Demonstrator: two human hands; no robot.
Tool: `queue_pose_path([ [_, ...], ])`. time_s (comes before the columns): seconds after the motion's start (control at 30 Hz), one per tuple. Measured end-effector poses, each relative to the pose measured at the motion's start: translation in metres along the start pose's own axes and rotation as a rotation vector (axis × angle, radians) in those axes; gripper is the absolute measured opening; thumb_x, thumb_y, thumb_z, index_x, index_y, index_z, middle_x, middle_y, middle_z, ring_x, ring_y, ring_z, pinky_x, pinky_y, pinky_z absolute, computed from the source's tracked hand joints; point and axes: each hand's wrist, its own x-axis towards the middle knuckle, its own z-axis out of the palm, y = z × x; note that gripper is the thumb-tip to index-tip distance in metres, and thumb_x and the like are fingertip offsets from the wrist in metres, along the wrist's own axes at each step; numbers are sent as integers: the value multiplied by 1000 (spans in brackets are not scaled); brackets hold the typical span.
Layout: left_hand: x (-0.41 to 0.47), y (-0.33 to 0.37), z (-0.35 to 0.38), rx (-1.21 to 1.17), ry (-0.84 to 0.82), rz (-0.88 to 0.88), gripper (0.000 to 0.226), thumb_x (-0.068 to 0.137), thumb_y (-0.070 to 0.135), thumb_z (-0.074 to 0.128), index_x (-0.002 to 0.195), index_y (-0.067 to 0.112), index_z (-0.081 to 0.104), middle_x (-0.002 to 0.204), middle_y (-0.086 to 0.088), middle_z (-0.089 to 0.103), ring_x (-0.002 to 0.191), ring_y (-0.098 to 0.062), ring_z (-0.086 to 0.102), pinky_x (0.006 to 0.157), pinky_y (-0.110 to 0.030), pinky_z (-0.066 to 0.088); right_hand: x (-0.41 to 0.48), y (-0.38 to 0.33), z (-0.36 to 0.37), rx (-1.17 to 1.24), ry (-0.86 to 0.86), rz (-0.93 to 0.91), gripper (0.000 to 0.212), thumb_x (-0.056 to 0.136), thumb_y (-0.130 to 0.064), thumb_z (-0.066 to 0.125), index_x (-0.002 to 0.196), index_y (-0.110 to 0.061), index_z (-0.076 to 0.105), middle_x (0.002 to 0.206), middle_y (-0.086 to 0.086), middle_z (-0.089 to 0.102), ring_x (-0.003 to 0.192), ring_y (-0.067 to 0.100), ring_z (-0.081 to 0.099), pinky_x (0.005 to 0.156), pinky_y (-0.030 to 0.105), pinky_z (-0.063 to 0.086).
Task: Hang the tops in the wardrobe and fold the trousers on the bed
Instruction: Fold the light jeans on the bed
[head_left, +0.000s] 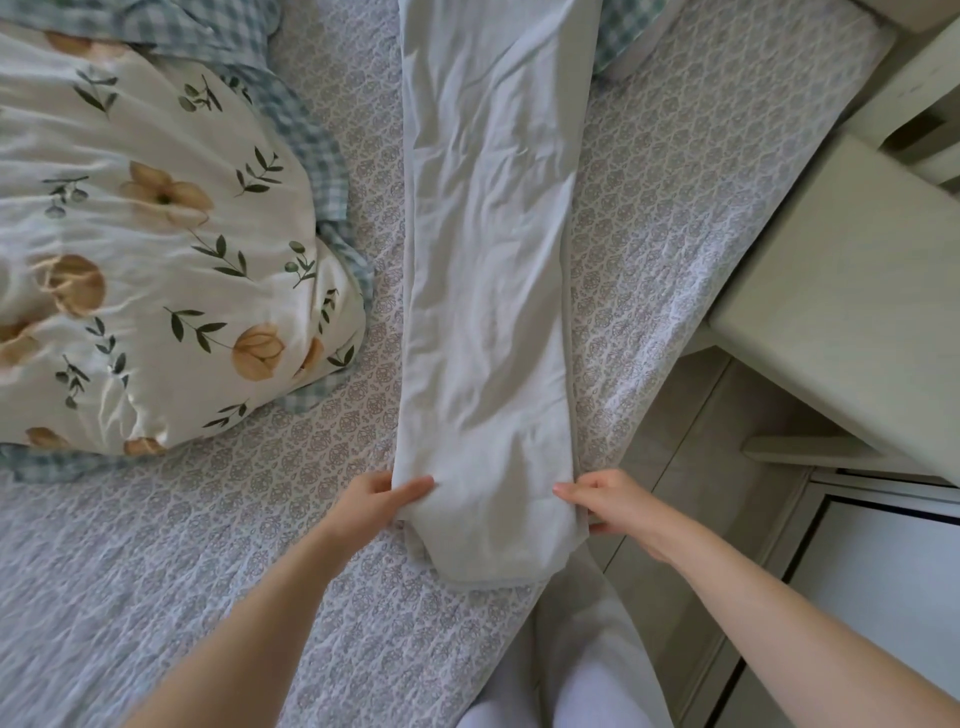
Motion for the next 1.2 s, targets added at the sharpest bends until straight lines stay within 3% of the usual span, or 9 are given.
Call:
queue_pose_path([
  [0.17,-10,-17,7,-133,-103,44,59,70,58,79,115,21,69,122,10,67,108,-10,66,87,-22,51,0,19,8,-3,55,-37,35,90,-26,67,99,7,66,105,19,71,89,21,68,91,40,52],
  [0.33,-19,-25,16,-43,-76,33,68,62,36,88,120,15,61,129,13,53,105,-12,64,79,-21,57,-4,33,12,127,56,-12,28,97,-29,56,102,-5,68,99,7,74,89,16,71,72,29,59],
  [0.43,-22,-26,20,13,53,29,38,76,31,81,106,16,63,114,-4,65,89,-22,71,67,-30,60,-8,32,13,-10,119,-72,33,100,-32,50,100,-2,65,96,15,71,88,25,69,81,43,56],
  [0.53,-25,-33,22,161,207,71,31,87,35,71,84,4,73,95,-12,70,80,-33,68,69,-46,57,-11,31,18,-192,179,-163,36,101,-29,47,95,4,59,82,19,61,74,25,56,67,35,45],
  [0.6,-26,-37,26,110,251,65,28,89,33,69,88,5,70,102,-9,64,87,-26,66,71,-38,57,-10,32,21,-210,194,-169,31,101,-25,46,93,3,58,82,15,60,74,22,53,63,31,37],
  [0.77,-25,-44,43,-89,278,18,26,86,19,74,105,14,57,102,0,68,86,-18,69,60,-23,53,-5,42,24,-121,231,-168,27,96,-25,56,100,1,63,98,11,68,91,26,66,79,39,53],
  [0.9,-29,-55,47,-261,256,18,26,86,17,74,104,16,55,92,-3,76,75,-23,74,53,-30,56,-14,54,24,7,251,-274,9,93,-26,62,91,-18,64,84,-7,71,80,7,68,59,16,50],
  [1.07,-33,-79,54,-271,378,-50,17,91,11,67,95,8,52,87,-7,74,76,-26,67,46,-25,49,-22,71,26,35,315,-236,14,94,-10,60,98,-17,49,83,9,72,76,28,67,69,35,52],
  [1.2,-34,-77,58,-271,381,-42,18,92,15,67,102,14,53,93,-5,75,72,-18,71,47,-26,50,-22,65,24,-10,338,-235,23,93,-9,59,103,-23,43,75,6,72,70,25,65,72,43,54],
])
